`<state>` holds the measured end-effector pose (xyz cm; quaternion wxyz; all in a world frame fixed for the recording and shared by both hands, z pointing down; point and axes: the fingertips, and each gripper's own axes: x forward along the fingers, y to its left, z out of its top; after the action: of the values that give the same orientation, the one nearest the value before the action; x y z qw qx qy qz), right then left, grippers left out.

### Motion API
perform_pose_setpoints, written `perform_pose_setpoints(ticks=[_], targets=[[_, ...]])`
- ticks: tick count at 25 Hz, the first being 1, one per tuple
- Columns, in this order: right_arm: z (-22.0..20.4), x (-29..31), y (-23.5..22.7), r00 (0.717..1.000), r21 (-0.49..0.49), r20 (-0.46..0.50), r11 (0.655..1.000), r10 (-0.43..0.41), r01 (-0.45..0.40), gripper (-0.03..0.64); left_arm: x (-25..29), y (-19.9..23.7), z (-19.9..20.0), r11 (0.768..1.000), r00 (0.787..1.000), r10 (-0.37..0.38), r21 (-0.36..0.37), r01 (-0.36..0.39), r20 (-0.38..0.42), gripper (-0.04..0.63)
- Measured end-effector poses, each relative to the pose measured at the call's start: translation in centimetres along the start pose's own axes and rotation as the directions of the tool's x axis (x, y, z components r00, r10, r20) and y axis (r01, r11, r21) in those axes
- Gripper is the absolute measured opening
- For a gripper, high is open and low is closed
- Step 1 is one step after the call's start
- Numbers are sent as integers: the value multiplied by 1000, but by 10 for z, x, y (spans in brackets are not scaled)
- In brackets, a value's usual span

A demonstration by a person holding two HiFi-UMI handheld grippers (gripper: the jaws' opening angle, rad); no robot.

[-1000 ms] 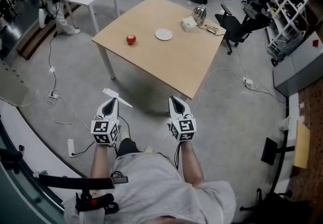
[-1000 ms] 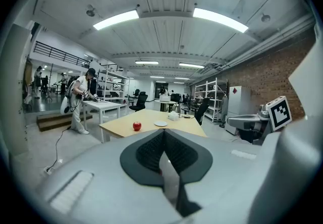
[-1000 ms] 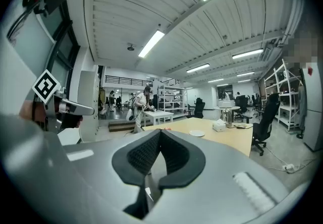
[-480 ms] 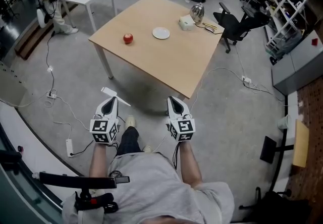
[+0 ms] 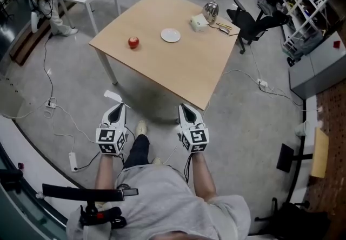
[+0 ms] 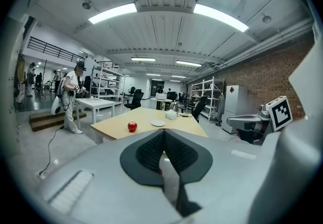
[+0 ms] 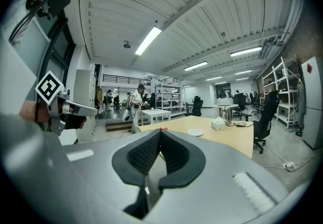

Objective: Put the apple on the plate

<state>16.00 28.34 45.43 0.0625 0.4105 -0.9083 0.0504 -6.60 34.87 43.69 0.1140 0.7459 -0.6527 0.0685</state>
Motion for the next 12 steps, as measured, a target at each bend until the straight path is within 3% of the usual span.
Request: perform_pose_setpoints(ticks=[12], targets=[[9, 86, -32, 1000, 28, -21, 1000, -3, 3, 6, 85, 39, 27, 999, 999, -48, 6, 48, -6, 20]])
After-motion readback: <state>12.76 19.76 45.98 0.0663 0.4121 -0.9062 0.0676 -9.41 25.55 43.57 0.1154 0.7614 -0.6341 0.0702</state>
